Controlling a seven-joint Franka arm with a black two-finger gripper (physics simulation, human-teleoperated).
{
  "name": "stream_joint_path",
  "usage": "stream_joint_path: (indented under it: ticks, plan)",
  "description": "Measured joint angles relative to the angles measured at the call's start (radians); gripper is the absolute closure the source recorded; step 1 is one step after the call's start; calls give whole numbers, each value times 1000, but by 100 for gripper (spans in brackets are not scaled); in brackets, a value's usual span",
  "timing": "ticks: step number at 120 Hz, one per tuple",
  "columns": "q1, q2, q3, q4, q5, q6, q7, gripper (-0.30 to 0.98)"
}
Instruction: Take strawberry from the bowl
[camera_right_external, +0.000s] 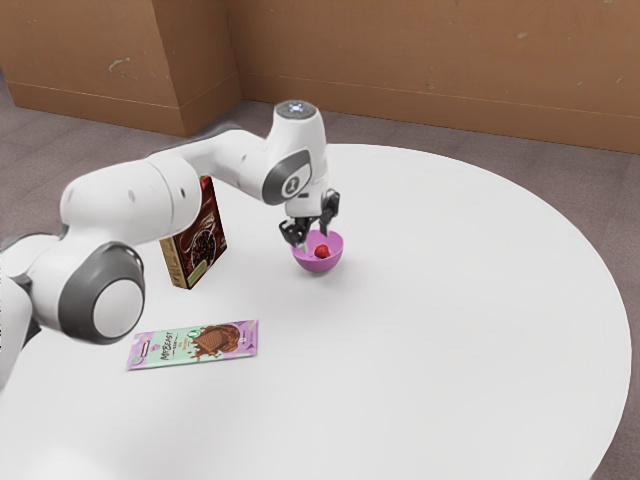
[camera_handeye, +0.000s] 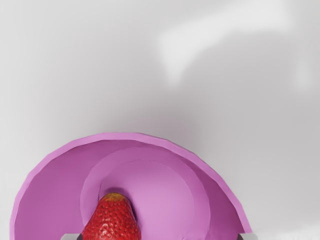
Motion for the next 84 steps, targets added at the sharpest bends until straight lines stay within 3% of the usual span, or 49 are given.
stream_joint_path:
  ticks: [84]
  plan:
    - [22, 62, 8, 23, -24, 174, 169, 33]
